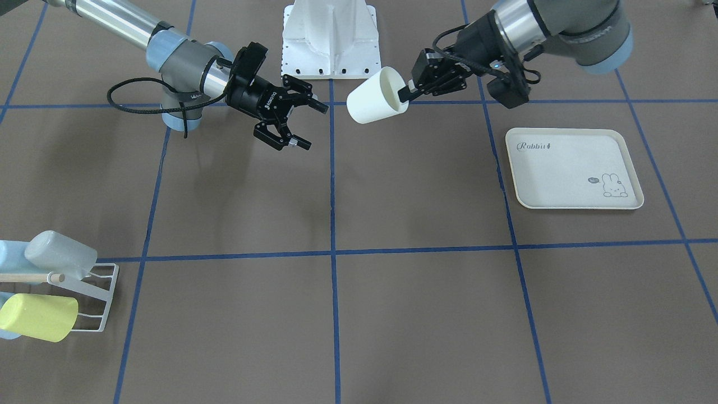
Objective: Transfer IKEA cup to right arm and place on rack
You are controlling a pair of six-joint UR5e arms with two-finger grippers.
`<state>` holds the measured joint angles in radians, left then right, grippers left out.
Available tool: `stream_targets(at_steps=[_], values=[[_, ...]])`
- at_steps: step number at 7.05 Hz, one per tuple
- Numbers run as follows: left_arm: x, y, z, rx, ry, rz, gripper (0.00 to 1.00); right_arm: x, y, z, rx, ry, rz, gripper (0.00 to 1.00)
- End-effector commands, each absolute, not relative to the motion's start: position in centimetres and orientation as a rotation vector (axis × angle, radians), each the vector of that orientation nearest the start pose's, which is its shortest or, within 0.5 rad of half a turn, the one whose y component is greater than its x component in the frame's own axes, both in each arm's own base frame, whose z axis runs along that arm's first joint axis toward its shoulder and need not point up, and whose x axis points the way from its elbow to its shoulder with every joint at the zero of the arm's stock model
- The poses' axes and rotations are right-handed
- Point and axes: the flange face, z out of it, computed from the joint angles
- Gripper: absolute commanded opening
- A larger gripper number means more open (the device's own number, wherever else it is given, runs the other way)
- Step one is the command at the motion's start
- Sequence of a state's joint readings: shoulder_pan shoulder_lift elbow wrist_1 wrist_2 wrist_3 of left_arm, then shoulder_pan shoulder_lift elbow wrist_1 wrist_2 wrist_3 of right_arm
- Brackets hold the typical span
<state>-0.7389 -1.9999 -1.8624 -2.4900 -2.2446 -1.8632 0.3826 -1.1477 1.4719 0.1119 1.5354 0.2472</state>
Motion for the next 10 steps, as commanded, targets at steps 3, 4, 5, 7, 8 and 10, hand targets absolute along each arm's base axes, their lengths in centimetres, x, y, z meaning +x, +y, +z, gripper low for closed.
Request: stream_targets(at_steps=[3, 4, 5, 7, 8, 10], values=[[42.2, -40.2, 18.4, -0.177, 1.609, -0.259, 0.0, -50.0, -34.8, 28.7, 1.572, -1.337, -0.559, 0.99], [42.5, -39.9, 18.4, -0.183, 1.607, -0.255, 0.0, -50.1, -34.7, 28.7, 1.572, -1.339, -0.56, 0.99], [42.9, -40.2, 19.0, -0.185, 1.595, -0.26, 0.0, -50.1, -34.7, 28.7, 1.572, -1.339, -0.56, 0.99], [44.0, -40.1, 19.3, -0.193, 1.582, -0.256, 0.0, -50.1, -34.7, 28.7, 1.572, -1.338, -0.558, 0.99], [44.2, -39.9, 19.1, -0.195, 1.584, -0.251, 0.0, -50.1, -34.7, 28.7, 1.572, -1.338, -0.558, 0.98], [44.2, -39.9, 19.1, -0.195, 1.584, -0.249, 0.0, -50.1, -34.7, 28.6, 1.57, -1.341, -0.56, 0.8]])
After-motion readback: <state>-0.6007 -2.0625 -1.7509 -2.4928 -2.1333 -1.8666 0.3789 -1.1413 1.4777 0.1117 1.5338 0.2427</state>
